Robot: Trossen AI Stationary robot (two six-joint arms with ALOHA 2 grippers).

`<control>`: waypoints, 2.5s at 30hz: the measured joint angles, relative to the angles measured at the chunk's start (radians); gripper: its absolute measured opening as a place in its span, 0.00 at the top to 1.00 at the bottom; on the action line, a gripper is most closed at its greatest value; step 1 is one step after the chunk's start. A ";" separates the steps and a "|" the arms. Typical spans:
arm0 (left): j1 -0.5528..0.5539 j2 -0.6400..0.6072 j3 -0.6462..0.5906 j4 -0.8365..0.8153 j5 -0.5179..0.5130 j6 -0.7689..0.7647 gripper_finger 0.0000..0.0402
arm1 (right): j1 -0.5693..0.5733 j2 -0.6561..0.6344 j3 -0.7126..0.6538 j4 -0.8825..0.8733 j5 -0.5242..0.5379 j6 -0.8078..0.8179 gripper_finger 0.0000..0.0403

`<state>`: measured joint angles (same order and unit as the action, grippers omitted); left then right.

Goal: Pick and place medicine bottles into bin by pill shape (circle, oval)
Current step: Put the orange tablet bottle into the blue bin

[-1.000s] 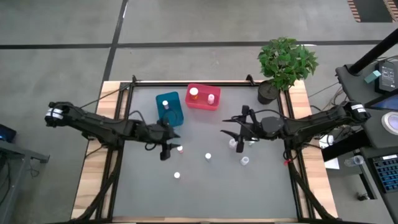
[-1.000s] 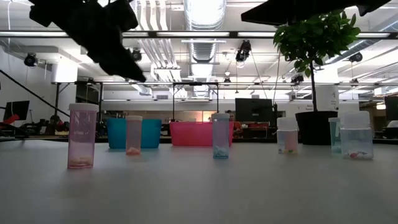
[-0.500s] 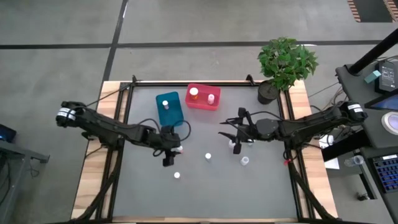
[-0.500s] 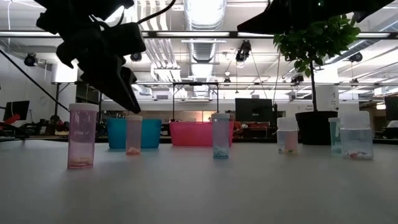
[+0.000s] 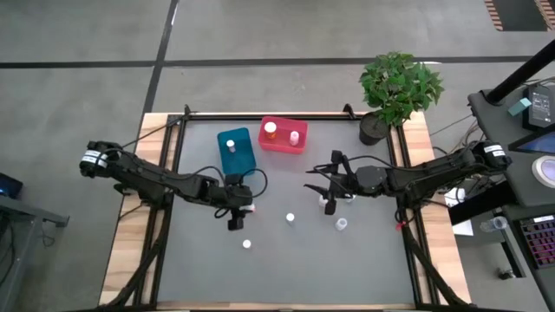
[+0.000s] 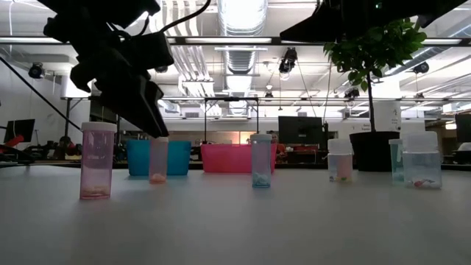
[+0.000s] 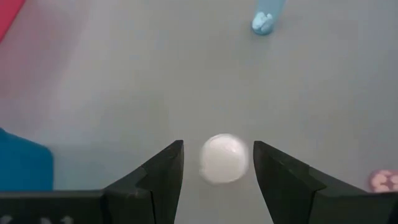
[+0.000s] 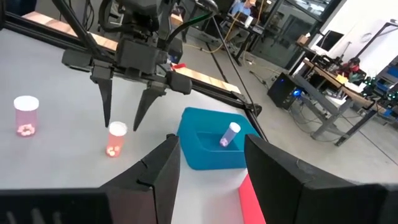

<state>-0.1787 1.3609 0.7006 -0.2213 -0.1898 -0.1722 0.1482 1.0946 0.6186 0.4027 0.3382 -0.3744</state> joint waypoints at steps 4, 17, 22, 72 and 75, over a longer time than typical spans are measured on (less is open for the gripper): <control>0.000 -0.001 0.000 0.001 0.000 0.002 0.56 | -0.003 0.000 0.000 0.000 0.000 0.002 0.59; -0.001 0.000 -0.010 0.004 -0.005 0.002 0.46 | -0.005 0.001 0.000 0.000 0.001 0.009 0.59; -0.001 0.000 -0.054 0.074 -0.006 -0.003 0.46 | -0.005 0.001 -0.006 -0.001 0.001 0.009 0.59; 0.130 -0.175 -0.046 0.041 -0.165 -0.004 0.78 | -0.005 0.001 -0.015 -0.002 0.001 0.042 0.59; 0.210 -0.232 -0.058 0.040 -0.243 -0.004 0.78 | -0.005 0.001 -0.016 -0.001 0.001 0.042 0.59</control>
<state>0.0310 1.1287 0.6427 -0.1818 -0.4329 -0.1763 0.1432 1.0958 0.6029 0.4016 0.3389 -0.3321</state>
